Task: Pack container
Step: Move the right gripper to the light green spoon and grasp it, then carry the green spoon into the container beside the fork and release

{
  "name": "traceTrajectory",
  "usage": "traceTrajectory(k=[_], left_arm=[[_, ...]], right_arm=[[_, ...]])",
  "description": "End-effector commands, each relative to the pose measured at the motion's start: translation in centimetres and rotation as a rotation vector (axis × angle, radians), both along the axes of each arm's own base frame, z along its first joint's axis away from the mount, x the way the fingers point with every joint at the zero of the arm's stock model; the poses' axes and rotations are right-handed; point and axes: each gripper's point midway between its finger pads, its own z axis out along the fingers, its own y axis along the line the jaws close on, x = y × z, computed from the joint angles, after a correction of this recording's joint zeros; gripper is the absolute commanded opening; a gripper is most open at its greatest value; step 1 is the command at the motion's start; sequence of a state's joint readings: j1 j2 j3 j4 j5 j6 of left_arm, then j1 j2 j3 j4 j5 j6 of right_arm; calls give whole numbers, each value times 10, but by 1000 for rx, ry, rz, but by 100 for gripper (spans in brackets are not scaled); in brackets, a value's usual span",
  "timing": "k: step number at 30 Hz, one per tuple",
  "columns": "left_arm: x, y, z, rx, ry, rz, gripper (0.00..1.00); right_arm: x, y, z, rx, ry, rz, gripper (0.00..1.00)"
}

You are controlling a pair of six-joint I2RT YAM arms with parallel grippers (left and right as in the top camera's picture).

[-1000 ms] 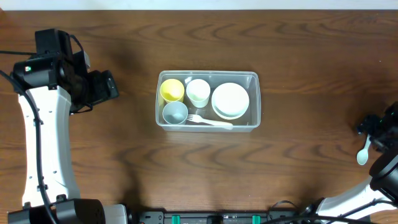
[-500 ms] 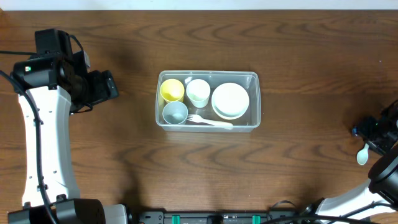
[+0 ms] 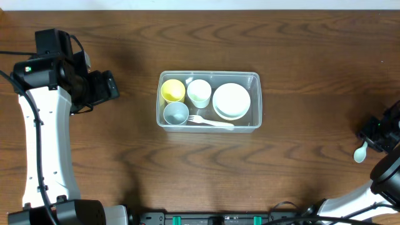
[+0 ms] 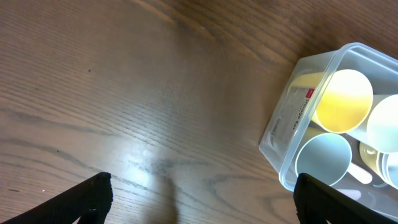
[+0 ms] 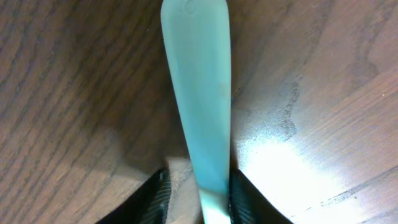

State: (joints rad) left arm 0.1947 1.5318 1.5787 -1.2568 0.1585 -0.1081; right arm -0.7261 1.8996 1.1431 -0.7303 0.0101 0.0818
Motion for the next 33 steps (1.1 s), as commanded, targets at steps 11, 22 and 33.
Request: traceTrajectory(k=[11,22,33], left_arm=[[-2,0,-2,-10,9,11,93],[-2,0,-2,-10,9,11,93],[-2,0,-2,-10,9,11,93]], right_arm=[[-9,15,-18,65,26,-6,20],[1,15,-10,67,-6,-10,6],[67,38,80,-25,-165,138,1]])
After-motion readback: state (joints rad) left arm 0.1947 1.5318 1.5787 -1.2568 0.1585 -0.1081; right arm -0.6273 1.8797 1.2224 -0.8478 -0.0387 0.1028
